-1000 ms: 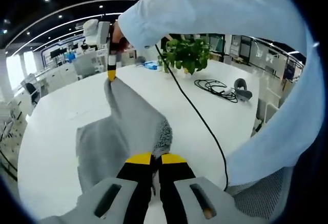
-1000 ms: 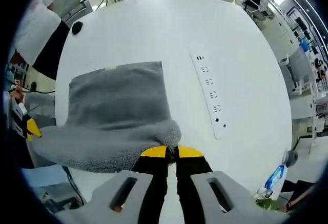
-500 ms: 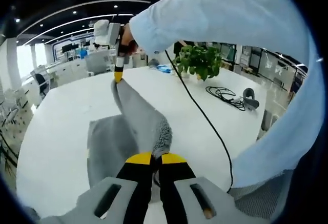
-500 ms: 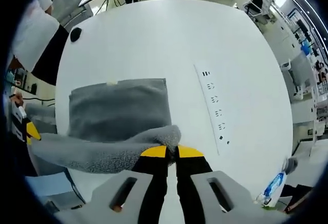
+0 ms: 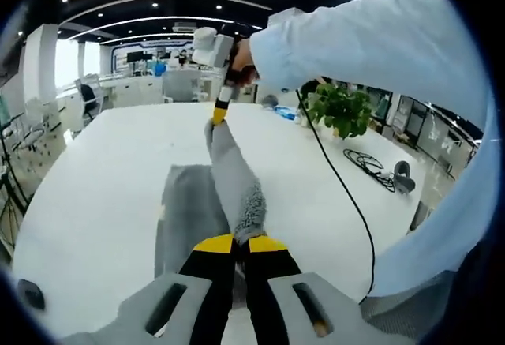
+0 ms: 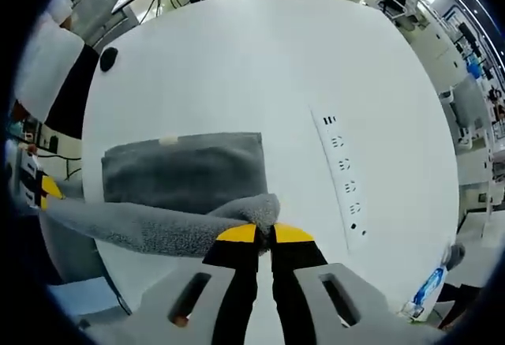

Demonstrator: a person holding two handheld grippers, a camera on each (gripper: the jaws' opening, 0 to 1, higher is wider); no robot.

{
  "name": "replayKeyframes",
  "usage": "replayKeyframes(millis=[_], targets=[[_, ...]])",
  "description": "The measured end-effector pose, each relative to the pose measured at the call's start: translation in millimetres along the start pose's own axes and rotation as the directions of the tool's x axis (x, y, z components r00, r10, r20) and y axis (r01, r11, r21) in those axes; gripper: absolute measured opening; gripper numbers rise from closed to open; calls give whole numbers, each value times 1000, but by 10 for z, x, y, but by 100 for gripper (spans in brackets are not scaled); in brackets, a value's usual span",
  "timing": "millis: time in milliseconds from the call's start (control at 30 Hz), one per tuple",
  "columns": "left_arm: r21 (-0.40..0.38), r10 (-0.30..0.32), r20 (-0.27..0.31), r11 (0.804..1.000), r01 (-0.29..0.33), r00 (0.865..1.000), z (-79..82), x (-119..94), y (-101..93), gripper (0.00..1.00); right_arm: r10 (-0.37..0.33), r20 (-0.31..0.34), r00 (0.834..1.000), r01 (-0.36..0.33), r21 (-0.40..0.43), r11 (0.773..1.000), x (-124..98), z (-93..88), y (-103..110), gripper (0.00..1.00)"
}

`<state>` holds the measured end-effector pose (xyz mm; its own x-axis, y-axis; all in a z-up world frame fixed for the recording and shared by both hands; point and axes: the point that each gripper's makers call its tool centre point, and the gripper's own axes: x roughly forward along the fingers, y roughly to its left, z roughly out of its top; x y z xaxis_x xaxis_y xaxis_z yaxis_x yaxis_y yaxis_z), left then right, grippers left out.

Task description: Fold the towel on the table until its edges align and the towel forms a compact rectangular stack.

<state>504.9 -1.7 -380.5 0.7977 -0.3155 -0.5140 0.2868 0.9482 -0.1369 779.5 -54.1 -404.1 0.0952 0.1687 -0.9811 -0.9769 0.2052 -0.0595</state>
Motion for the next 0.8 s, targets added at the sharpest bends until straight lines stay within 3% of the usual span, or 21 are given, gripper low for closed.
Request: replayKeyframes(millis=[800], targets=[[-150,97,-43,983,-102,994,-496,45,544,3,43,32,999,-45,43,998,510,412,163,4]])
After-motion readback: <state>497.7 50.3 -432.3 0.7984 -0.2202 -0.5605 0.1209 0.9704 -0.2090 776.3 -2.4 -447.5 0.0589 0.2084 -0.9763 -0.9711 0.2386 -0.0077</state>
